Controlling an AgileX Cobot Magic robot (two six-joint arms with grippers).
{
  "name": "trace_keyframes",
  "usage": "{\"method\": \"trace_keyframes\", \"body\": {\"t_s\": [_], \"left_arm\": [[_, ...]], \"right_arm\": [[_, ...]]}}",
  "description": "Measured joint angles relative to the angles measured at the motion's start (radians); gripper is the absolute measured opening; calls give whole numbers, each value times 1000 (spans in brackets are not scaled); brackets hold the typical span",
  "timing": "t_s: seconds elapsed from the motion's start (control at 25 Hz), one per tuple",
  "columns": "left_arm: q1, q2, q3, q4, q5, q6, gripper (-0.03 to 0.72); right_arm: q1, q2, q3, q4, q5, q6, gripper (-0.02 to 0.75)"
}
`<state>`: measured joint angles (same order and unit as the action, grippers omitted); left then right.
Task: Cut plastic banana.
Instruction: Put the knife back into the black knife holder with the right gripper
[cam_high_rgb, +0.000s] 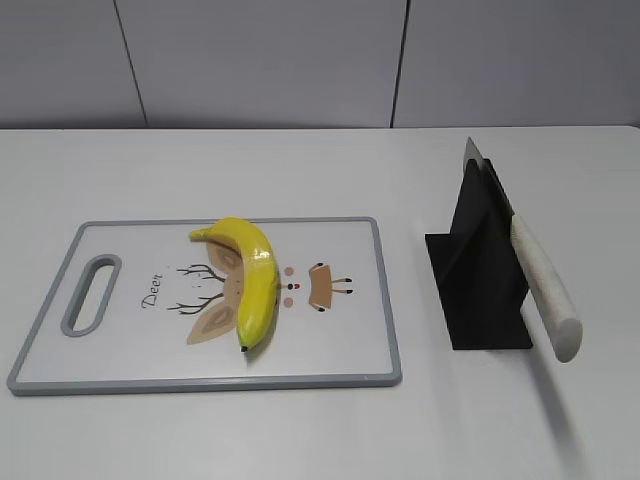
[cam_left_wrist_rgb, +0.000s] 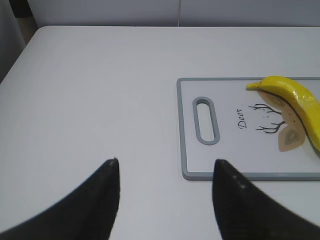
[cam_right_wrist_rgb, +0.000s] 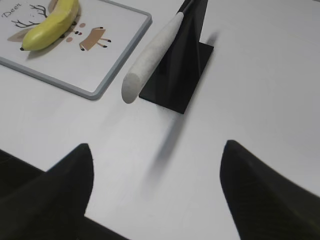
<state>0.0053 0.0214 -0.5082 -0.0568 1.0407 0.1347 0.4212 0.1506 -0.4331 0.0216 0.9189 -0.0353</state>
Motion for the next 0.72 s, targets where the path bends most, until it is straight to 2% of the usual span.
{"method": "trace_keyframes", "body": {"t_s": [0.2,0.44,0.72], "left_arm": [[0,0,0,0,0,0,562],[0,0,0,-1,0,0,562],[0,0,1,-2,0,0,562]], "right_arm": [[0,-128,13,-5,18,-2,595],[-18,-156,13,0,21,-3,595],[-219,-156,13,2,21,-3,595]]}}
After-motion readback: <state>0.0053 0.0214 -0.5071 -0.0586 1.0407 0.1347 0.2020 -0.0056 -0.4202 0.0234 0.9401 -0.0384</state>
